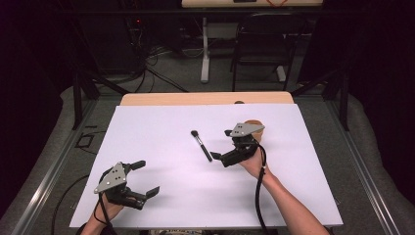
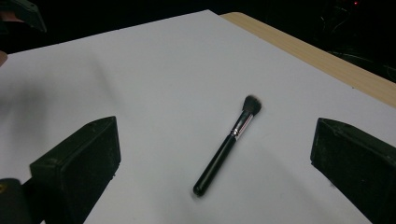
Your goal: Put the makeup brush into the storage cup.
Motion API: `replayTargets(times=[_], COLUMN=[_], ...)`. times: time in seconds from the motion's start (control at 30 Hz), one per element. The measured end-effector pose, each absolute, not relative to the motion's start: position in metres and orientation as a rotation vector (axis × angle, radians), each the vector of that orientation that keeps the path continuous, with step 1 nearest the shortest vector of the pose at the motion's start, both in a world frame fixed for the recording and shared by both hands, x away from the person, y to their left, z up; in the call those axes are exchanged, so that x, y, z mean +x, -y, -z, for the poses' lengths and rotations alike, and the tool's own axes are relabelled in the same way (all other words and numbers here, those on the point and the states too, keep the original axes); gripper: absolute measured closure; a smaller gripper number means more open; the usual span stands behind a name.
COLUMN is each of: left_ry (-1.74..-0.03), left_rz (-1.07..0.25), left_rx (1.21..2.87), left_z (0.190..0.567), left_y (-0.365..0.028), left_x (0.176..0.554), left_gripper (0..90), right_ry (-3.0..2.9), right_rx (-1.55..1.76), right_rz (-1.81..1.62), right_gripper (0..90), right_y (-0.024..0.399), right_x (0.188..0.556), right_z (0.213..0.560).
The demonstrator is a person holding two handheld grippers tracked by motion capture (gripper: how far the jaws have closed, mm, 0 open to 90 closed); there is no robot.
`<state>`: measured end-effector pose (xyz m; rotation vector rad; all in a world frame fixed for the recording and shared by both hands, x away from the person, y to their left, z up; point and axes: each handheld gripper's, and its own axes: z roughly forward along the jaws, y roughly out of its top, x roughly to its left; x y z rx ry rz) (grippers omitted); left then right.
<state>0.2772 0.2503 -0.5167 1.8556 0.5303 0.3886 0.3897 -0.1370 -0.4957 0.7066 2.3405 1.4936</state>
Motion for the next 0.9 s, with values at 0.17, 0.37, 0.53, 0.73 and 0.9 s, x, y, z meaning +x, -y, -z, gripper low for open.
replayTargets(times=[0.17, 0.37, 0.53, 0.73, 0.9], left_ry=[-0.526, -0.524, -0.532, -0.531, -0.518], left_rz=[-0.383, -0.383, -0.392, -0.391, -0.378], left_rx=[1.851, 1.852, 1.854, 1.854, 1.857], left_z=[0.517, 0.517, 0.517, 0.517, 0.517], left_y=[-0.251, -0.25, -0.25, -0.25, -0.249], left_x=[0.277, 0.277, 0.277, 0.277, 0.278], left_gripper=[0.3, 0.3, 0.3, 0.3, 0.3], right_ry=[-2.361, -2.376, -2.393, -2.419, -2.443], right_rx=[0.715, 0.737, 0.763, 0.794, 0.837], right_rz=[-1.481, -1.468, -1.449, -1.424, -1.381], right_gripper=[0.8, 1.2, 1.6, 1.6, 3.1], right_y=[0.13, 0.121, 0.115, 0.108, 0.102], right_x=[0.396, 0.402, 0.408, 0.417, 0.424], right_z=[0.498, 0.497, 0.496, 0.498, 0.502])
